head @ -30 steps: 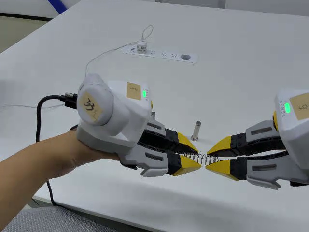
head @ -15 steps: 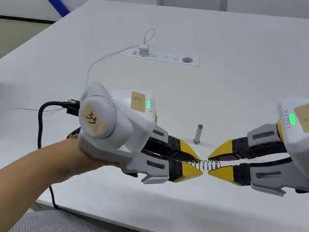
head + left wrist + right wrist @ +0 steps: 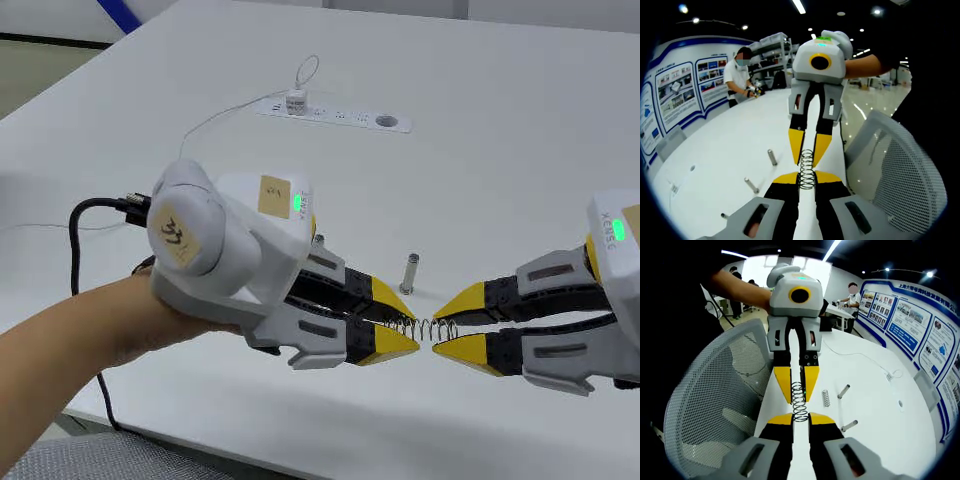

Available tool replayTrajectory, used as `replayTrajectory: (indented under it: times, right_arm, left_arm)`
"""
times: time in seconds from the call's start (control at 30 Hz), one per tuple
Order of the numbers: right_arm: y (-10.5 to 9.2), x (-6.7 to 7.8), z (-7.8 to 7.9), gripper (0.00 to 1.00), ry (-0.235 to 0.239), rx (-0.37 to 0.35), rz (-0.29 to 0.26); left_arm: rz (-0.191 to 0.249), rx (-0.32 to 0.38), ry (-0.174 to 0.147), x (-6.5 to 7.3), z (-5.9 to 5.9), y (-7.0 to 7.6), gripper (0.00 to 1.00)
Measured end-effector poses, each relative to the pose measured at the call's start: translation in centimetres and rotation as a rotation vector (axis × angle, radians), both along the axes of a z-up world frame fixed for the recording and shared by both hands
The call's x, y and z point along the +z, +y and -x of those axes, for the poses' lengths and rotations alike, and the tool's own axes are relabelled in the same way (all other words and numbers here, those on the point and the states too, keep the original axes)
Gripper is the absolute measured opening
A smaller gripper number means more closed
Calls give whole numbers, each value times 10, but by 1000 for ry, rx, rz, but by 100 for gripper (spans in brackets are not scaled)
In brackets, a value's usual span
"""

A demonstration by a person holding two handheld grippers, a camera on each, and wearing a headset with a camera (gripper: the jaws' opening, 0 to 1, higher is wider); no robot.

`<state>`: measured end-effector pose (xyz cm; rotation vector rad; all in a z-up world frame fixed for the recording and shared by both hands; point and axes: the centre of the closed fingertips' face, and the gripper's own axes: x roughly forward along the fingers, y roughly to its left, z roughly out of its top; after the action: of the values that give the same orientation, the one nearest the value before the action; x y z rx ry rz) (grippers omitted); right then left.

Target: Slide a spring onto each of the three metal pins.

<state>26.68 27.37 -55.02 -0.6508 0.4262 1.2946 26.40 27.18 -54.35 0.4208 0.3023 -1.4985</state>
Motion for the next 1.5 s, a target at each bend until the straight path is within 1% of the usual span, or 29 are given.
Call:
replayTrajectory:
  times: [0.03,0.1,0.13,0.23,0.33,0.4,0.53,0.63,0.73,0.8,0.87,0.93,0.97,1.07,1.1,1.2,1.33,1.37,1.4,1.43,1.47,1.5]
  right_arm:
    - [0,0,1,11,16,-3,-14]
    - [1,3,2,11,27,-7,-32]
    - [1,6,3,11,39,-10,-47]
    - [4,12,5,11,51,-16,-78]
    - [6,16,6,11,56,-16,-96]
    - [4,17,5,11,56,-19,-115]
    - [8,26,5,11,67,-26,-158]
    - [15,35,4,11,78,-25,-213]
    - [20,41,2,11,74,-27,-232]
    - [25,47,1,11,74,-26,-256]
    - [28,50,1,11,74,-26,-263]
    - [30,51,1,11,78,-31,-252]
    - [30,51,0,11,83,-37,-247]
    - [30,53,-1,11,90,-57,-261]
    - [29,52,-3,11,89,-60,-263]
    - [31,56,-4,10,89,-66,-269]
    - [33,60,-6,10,80,-68,-269]
    - [33,61,-6,10,79,-69,-270]
    - [33,63,-7,11,78,-68,-272]
    - [33,64,-8,11,73,-71,-272]
    - [32,65,-11,11,65,-78,-272]
    - [31,65,-14,11,62,-85,-270]
  left_arm:
    - [-5,-7,-2,-1,1,0,10]
    - [-11,-12,-9,-2,1,0,10]
    - [-16,-15,-10,-2,2,0,10]
    - [-28,-19,-20,-2,2,-1,10]
    - [-35,-24,-24,-1,2,-1,10]
    - [-32,-20,-24,0,1,-1,10]
    - [-25,-11,-30,2,-1,-1,10]
    - [-25,-10,-31,1,-2,-2,10]
    - [-22,1,-34,2,-5,-4,10]
    - [-11,5,-31,4,-6,-5,10]
    - [-5,8,-33,6,-6,-6,10]
    - [-4,14,-38,6,-6,-5,10]
    - [-1,15,-47,6,-6,-5,10]
    - [12,26,-53,9,-8,-4,11]
    - [16,29,-47,11,-8,-4,11]
    - [30,44,-11,14,-10,-2,11]
    - [41,66,-3,18,-12,2,13]
    - [37,68,-3,18,-12,3,14]
    - [8,87,-19,15,-16,8,17]
    - [-10,98,-40,13,-20,12,22]
    - [-27,114,-40,11,-23,17,27]
    - [-31,130,-35,10,-26,21,31]
